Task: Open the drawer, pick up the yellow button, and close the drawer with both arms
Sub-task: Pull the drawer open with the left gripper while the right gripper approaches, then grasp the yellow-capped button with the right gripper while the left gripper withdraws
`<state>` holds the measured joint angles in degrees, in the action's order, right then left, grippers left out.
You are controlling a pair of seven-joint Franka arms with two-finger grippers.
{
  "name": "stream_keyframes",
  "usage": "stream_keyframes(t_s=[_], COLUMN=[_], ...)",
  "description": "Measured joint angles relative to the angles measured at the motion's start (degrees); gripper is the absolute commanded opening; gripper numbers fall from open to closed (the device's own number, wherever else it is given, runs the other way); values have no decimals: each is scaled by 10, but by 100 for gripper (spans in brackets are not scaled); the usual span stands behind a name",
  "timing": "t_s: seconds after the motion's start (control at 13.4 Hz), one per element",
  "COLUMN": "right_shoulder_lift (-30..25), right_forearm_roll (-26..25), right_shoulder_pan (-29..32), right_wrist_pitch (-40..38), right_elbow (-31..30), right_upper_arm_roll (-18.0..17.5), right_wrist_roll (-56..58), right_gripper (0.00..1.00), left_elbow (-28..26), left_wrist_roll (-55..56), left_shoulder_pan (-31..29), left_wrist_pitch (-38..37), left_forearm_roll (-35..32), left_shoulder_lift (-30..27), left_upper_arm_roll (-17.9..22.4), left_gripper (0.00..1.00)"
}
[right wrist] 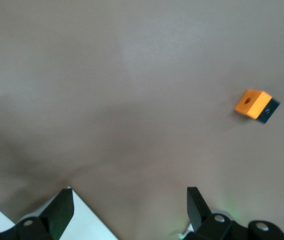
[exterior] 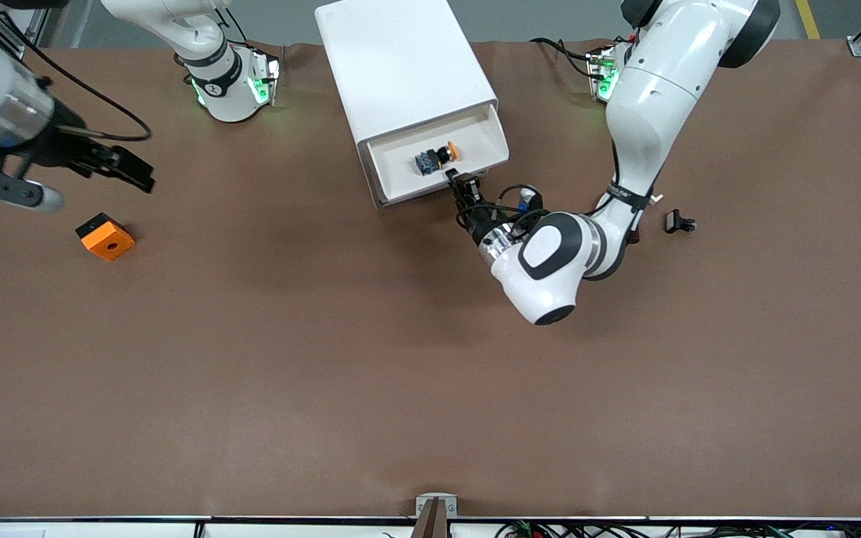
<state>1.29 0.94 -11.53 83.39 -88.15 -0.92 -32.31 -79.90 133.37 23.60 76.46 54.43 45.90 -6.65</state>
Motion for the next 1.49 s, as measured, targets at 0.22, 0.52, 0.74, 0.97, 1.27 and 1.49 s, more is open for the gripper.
stream_keyframes(t_s=[0.22, 0.52, 0.74, 0.97, 1.27, 1.49], right_shoulder_lift=[25, 38, 58, 99, 154, 181], right_forearm_roll=[0, 2, 2, 7, 37, 38], right_shoulder_pan=[-51, -139, -227, -284, -292, -304], right_wrist_pitch=[34, 36, 71, 127, 202, 224], right_elbow=[6, 8, 8, 9, 10, 15], right_upper_arm_roll=[-1, -4, -7, -8, -4, -5], right_wrist_roll=[-130, -336, -482, -603, -656, -655], right_gripper=[100, 100, 100, 100, 100, 100], left_elbow=[11, 33, 60, 76, 78, 78], left_wrist_roll=[-11, -60, -64, -68, -80, -81], left_shoulder_pan=[-5, -9, -21, -28, -31, -45], left_wrist_pitch=[11, 19, 21, 20, 20, 20], left_forearm_roll=[0, 0, -1, -1, -1, -7], left_shoulder_lift=[0, 0, 0, -5, -11, -12], left_upper_arm_roll=[26, 67, 106, 169, 228, 237], left_gripper=[100, 100, 100, 100, 100, 100])
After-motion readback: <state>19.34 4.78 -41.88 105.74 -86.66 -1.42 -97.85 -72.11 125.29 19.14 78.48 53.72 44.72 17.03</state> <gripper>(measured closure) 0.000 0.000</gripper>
